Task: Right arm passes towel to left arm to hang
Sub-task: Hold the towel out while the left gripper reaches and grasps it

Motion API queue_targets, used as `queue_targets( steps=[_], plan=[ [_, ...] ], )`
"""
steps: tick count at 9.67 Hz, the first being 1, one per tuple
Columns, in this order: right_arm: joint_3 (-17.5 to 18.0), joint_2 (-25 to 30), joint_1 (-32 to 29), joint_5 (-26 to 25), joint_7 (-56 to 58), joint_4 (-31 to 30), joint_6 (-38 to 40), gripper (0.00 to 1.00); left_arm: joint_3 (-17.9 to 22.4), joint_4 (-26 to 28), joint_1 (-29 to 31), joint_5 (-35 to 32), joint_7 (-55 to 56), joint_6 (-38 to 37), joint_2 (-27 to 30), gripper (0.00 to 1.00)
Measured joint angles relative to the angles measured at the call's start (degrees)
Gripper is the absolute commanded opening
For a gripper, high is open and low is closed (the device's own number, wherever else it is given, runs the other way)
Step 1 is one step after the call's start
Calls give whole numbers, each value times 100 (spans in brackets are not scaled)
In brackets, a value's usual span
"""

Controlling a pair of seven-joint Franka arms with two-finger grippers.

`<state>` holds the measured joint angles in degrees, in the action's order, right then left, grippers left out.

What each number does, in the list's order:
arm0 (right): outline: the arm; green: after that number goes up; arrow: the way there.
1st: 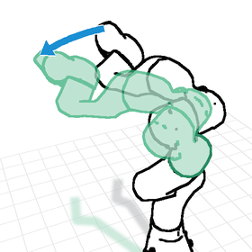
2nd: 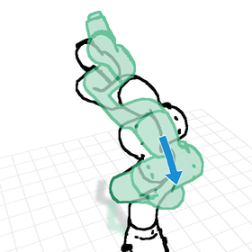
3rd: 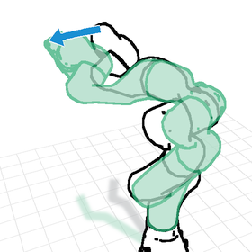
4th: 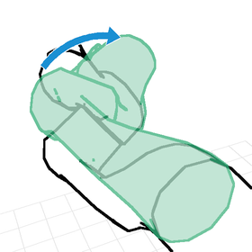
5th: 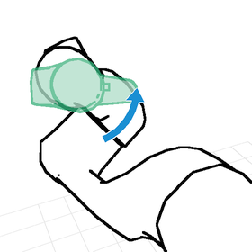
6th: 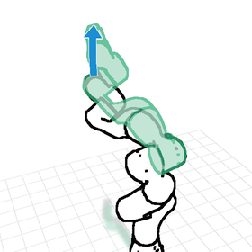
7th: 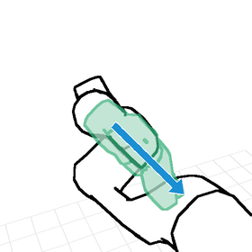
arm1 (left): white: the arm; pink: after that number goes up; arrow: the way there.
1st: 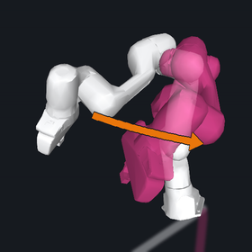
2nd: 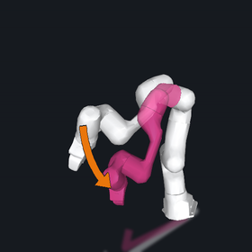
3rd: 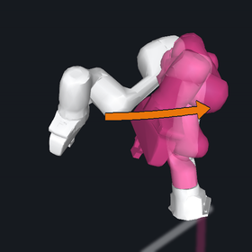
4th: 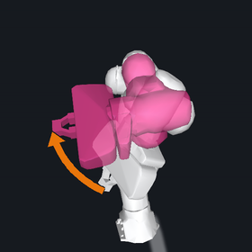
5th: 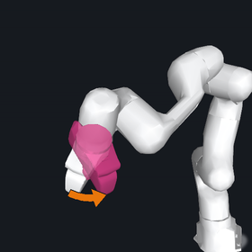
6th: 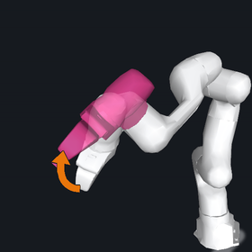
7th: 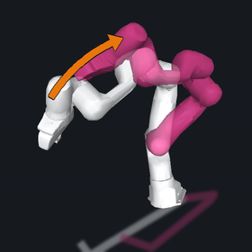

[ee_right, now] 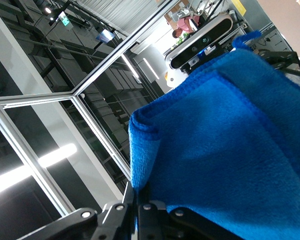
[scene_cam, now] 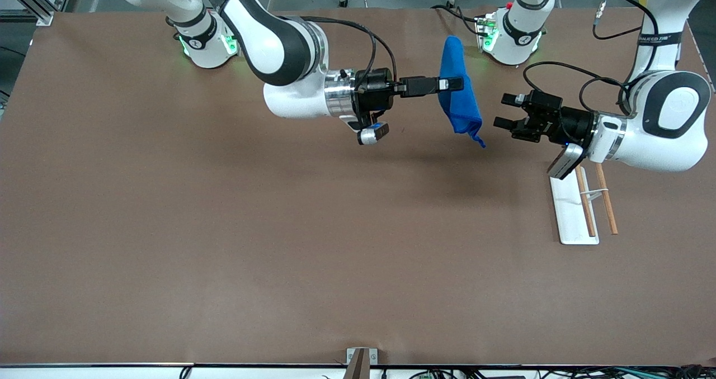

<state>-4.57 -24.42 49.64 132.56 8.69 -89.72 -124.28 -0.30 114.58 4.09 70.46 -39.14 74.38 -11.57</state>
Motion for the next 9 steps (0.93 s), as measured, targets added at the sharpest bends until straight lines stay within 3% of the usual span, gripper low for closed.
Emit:
queue_targets(
  steps=[2,5,9],
  plan=[
    [0,-3,46,12,4,0,-1,1,1,317,1,543,-401,-4,0,98],
    [1,-52,178,628,174,0,0,1,0,690,-3,1381,-795,-4,-21,98],
    [-1,-228,243,953,315,12,116,1,-48,975,-154,2003,-1448,-5,-160,95]
  ],
)
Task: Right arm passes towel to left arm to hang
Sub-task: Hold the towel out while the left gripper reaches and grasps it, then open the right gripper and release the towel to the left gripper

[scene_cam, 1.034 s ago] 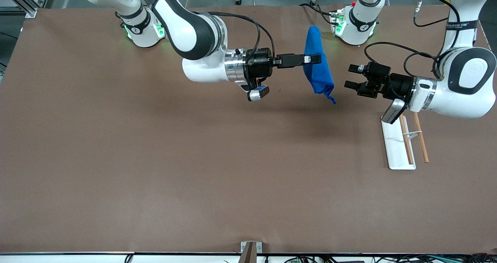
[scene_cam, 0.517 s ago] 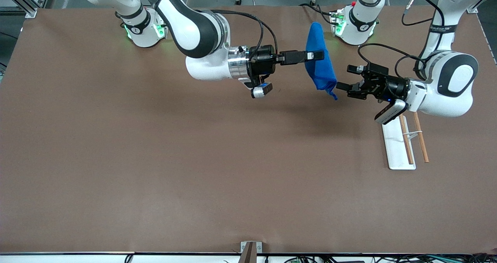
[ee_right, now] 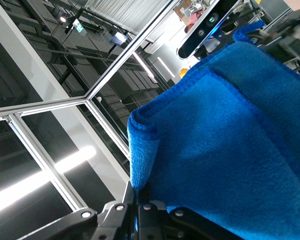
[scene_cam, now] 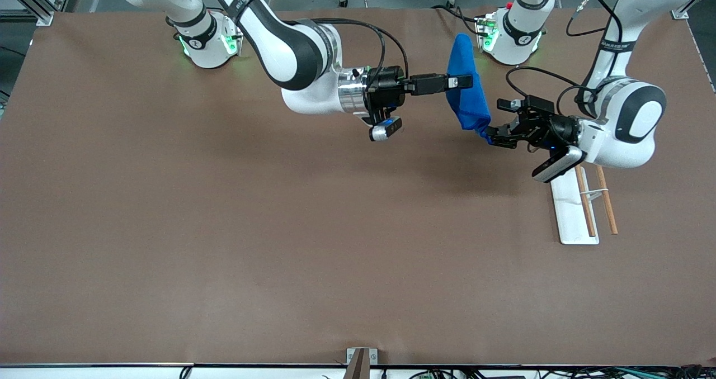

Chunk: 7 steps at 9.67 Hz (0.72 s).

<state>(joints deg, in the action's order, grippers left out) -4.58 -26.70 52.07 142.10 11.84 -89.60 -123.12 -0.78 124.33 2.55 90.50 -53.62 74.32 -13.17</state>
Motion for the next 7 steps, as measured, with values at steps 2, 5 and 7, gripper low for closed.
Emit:
queue_targets(
  steps=[2,5,7],
  plan=[
    [2,-103,101,205,114,67,10,1,-58,229,-21,396,-286,0,-15,95],
    [-5,-189,146,226,251,118,11,1,-193,434,-59,869,-602,0,-46,95],
    [-7,-193,146,230,307,140,11,1,-206,527,-63,934,-757,0,-60,80]
  ],
)
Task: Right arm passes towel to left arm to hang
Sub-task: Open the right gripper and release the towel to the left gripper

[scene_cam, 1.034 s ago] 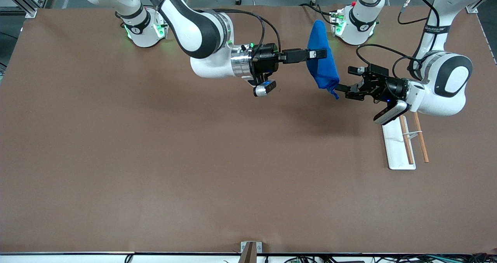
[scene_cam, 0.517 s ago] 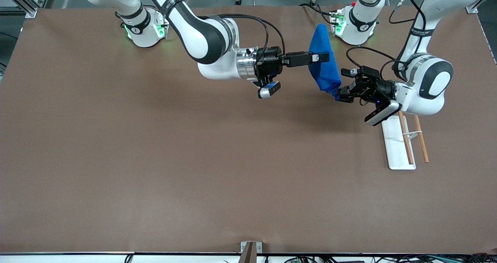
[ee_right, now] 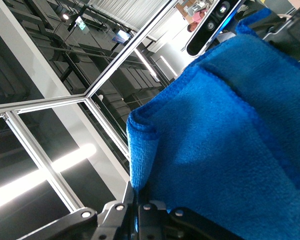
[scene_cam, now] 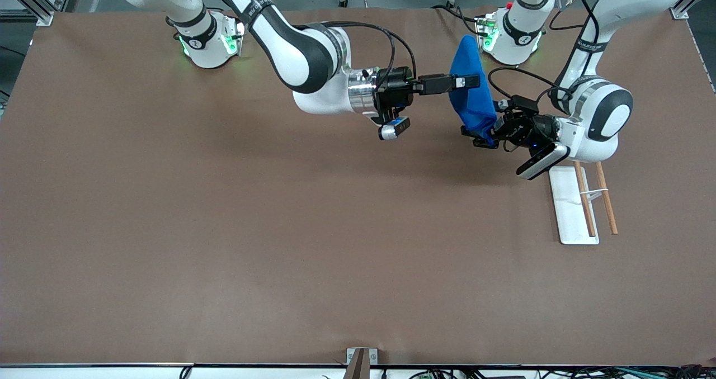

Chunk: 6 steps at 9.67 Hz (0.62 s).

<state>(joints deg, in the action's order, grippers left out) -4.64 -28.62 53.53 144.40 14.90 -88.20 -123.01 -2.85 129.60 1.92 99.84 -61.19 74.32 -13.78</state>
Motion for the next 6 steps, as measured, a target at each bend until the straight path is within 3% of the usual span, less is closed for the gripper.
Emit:
queue_targets(
  steps=[4,6],
  plan=[
    [0,-2,0,2,40,3,0,1,10,29,50,17,-8,-235,-1,38],
    [-1,-2,0,4,63,4,0,1,16,26,102,-53,-7,-297,6,28]
  ],
)
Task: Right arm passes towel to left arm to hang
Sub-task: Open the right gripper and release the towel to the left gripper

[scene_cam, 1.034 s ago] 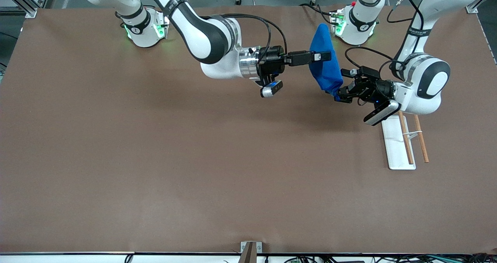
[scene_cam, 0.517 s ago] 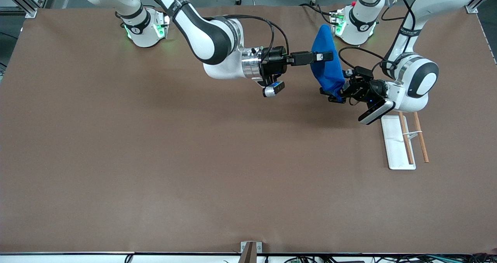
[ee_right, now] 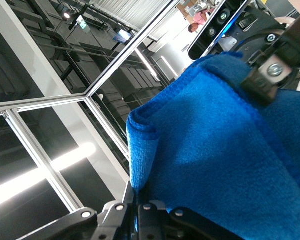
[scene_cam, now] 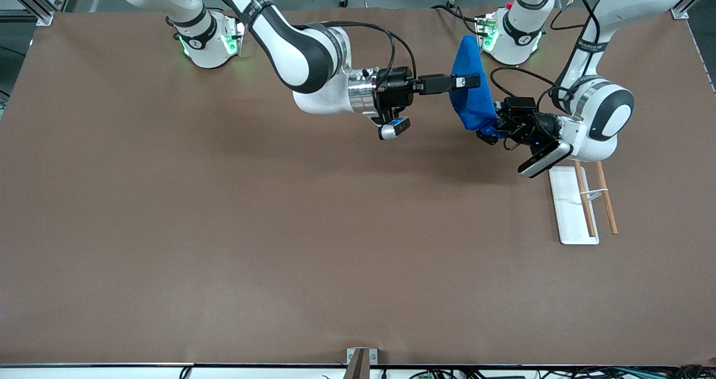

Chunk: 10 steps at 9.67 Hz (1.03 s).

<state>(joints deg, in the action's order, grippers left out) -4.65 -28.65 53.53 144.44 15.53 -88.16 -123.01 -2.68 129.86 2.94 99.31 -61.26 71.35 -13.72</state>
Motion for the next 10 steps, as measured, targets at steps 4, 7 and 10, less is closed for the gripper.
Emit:
queue_targets(
  steps=[4,7,10],
  plan=[
    [-1,-2,0,2,19,1,0,2,70,-55,126,-756,16,-144,23,14],
    [-2,-3,0,2,39,1,0,35,155,-121,218,-1220,117,-166,100,9],
    [-6,-13,12,4,65,0,-38,100,181,-352,221,-1580,492,-193,128,2]
  ],
)
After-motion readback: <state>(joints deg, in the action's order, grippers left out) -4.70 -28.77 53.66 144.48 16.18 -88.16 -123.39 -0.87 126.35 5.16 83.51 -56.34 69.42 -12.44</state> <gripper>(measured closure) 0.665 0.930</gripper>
